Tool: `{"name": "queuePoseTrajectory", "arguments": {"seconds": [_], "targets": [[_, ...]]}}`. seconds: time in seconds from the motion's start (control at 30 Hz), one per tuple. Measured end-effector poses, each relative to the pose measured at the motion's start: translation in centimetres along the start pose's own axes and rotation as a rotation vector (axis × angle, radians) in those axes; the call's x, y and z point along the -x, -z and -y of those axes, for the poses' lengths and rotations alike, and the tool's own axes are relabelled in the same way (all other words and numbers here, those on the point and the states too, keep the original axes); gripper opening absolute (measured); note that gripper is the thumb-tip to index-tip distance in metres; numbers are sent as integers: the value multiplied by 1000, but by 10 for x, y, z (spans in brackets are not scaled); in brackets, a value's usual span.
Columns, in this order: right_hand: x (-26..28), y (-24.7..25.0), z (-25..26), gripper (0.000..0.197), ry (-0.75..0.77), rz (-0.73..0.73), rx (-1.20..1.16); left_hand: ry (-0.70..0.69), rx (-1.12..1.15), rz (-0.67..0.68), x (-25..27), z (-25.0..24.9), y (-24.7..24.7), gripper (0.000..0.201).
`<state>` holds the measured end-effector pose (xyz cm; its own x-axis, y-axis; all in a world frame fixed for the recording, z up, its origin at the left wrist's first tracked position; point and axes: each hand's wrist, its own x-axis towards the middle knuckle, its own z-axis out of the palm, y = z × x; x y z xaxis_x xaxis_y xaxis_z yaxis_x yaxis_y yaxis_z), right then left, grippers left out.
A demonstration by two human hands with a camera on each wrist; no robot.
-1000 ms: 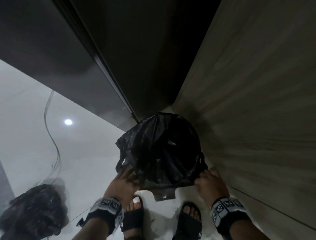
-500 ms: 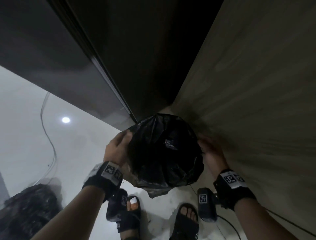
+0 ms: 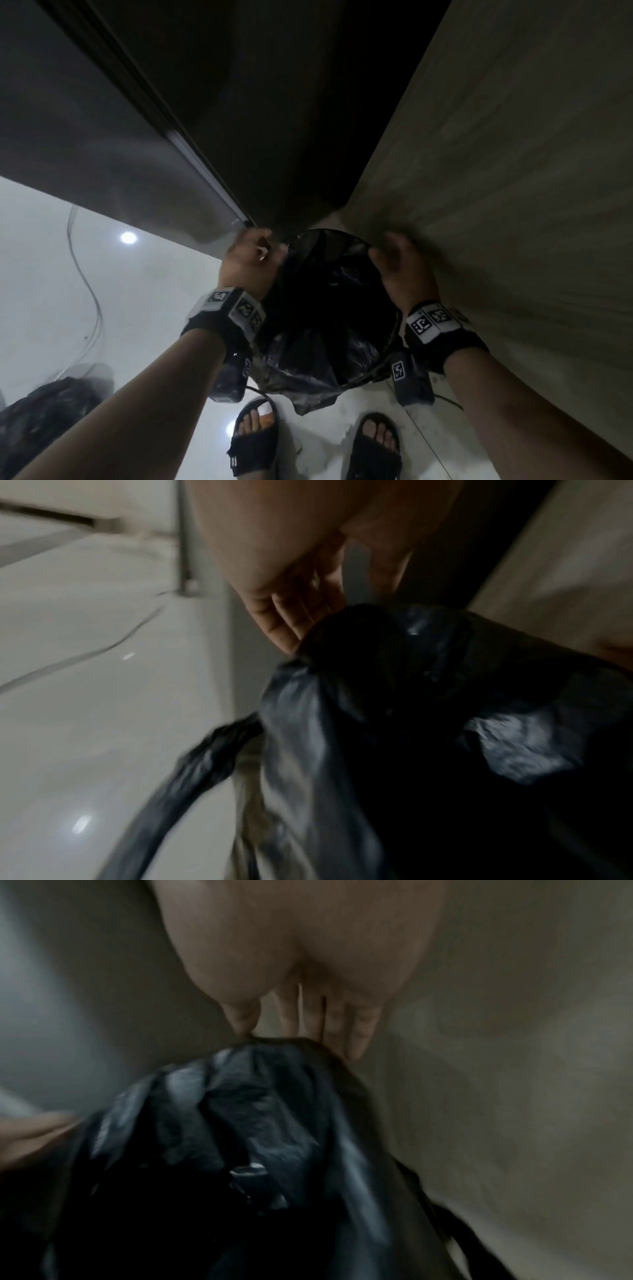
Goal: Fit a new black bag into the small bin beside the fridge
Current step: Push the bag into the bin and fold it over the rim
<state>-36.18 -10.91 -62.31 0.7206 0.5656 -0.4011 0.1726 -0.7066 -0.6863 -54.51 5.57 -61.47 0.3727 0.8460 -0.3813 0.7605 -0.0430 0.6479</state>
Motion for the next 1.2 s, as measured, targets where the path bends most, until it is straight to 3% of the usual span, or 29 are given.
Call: {"name": "queuePoseTrajectory", "arguments": {"seconds": [0.07,0.1,0.17,0.23,0.27,0.3,0.33,0.4,0.47,0.53,0.63,0.73,0.8,0.87,0.97,1.03,1.1,1.2], "targets": [[-15,-6,4,47,58,137,156,-130,-297,180,-6,-7,-4,25],[-20,-7,5,42,59,215,277,-119,-426,250,-10,-8,-5,25],[-25,-6,8,38,23,269,423,-126,-521,247,-8,-13,0,32],[-12,-2,13,43,89,183,506,-321,-566,111,7,-13,0,43],[-2,-3,16,44,200,78,543,-463,-645,66,16,-11,-3,46],[8,-4,21,44,335,-5,567,-602,-695,59,26,-9,-8,47],[20,-6,26,42,452,-28,569,-687,-750,144,37,-9,-13,46],[43,-15,31,37,537,178,633,-654,-889,425,52,-11,-21,44],[59,-28,18,38,469,448,888,-499,-1081,625,58,-7,-23,52],[64,-37,-6,43,364,620,1171,-438,-1265,730,62,0,-22,64],[65,-44,-28,44,267,776,1422,-454,-1319,802,66,14,-24,58],[64,-46,-4,31,286,674,1233,-451,-1127,815,65,-4,-29,43],[60,-48,20,27,357,506,1009,-509,-1060,724,58,-28,-31,31],[47,-51,38,29,407,385,852,-583,-1097,622,50,-38,-34,33],[20,-55,44,40,245,456,670,-575,-1370,648,47,-27,-36,63],[5,-56,37,68,90,506,568,-512,-1578,700,50,-8,-38,74],[3,-56,29,92,49,556,550,-486,-1568,704,52,3,-36,79],[19,-53,22,99,137,581,606,-571,-1365,737,51,-2,-30,97]]}}
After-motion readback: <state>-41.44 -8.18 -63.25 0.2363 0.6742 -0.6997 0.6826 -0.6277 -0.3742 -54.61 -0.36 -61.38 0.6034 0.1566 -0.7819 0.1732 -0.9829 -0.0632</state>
